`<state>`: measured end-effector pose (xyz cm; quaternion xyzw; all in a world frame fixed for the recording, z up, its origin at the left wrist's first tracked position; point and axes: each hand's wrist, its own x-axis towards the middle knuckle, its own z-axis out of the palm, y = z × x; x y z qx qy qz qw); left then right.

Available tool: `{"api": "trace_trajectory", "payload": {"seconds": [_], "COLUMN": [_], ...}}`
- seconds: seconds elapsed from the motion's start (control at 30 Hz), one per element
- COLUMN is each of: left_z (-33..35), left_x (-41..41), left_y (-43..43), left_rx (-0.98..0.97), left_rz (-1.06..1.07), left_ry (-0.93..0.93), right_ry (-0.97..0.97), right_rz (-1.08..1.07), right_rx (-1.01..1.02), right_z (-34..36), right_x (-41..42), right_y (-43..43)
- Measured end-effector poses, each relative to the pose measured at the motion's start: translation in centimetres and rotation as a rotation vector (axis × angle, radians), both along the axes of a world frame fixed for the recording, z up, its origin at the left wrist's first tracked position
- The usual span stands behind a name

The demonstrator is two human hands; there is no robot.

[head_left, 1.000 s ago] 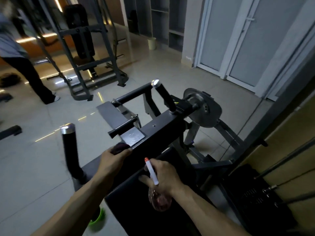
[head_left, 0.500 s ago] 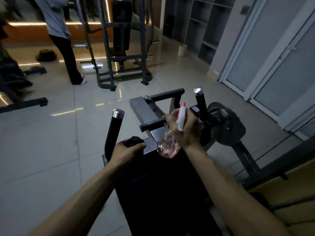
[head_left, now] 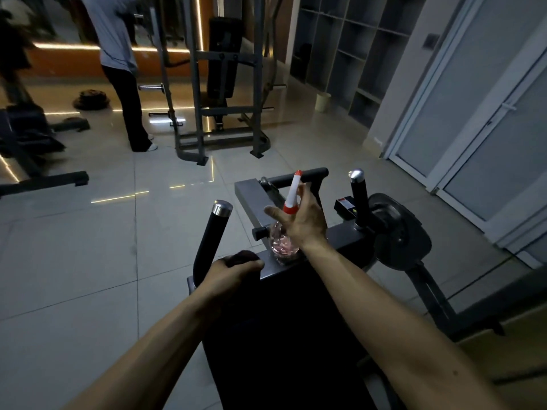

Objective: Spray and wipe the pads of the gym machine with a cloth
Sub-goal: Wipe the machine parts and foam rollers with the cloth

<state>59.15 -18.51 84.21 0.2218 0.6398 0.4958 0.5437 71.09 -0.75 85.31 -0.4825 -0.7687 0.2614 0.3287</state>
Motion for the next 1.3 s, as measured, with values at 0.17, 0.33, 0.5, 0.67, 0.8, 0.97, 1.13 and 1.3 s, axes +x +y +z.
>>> {"api": "trace_trajectory", "payload": {"seconds": [0.17,0.33,0.5,0.67,0.8,0.97,1.13,1.3], "left_z": [0.2,0.6,2.8,0.1,-3.4,-7.3,-8.0,-7.9], "left_x": [1.6,5.5,13.6,17.4,15.9,15.7,15.8,16.3], "left_y": [1.0,4.2,6.9,10.2,15.2,18.4,18.1,18.2], "left_rx": [-0.070,-0.120,-0.101,0.121,0.210,0.097,0.117,0.062], "left_rz": [-0.055,-0.187,-0.417,-0.752,-0.887,-0.946,-0.893,-0.913], "left_ry": [-0.099,-0.266,-0.423,0.541,1.446,1.686,1.749,1.778], "right_ry": [0.008,0.337,0.311,0.567,0.625,0.584,0.552,0.525], "right_rz": [0.108,0.086,0.088,-0.401,-0.596,-0.619,-0.637,-0.678], "right_rx": [-0.136,-0.092,-0.069,-0.297,-0.339,-0.242,-0.198,-0.103], "right_z": [-0.3,-1.9,-6.9,-13.4,-16.2,-15.3,-16.3,-18.8], "right_x": [3.4,10.8,15.8,20.8,22.4,22.4,20.6,16.8], "right_y": [-1.1,-6.4,-10.3,-6.8,-4.1,2.0,8.2,5.2]}}
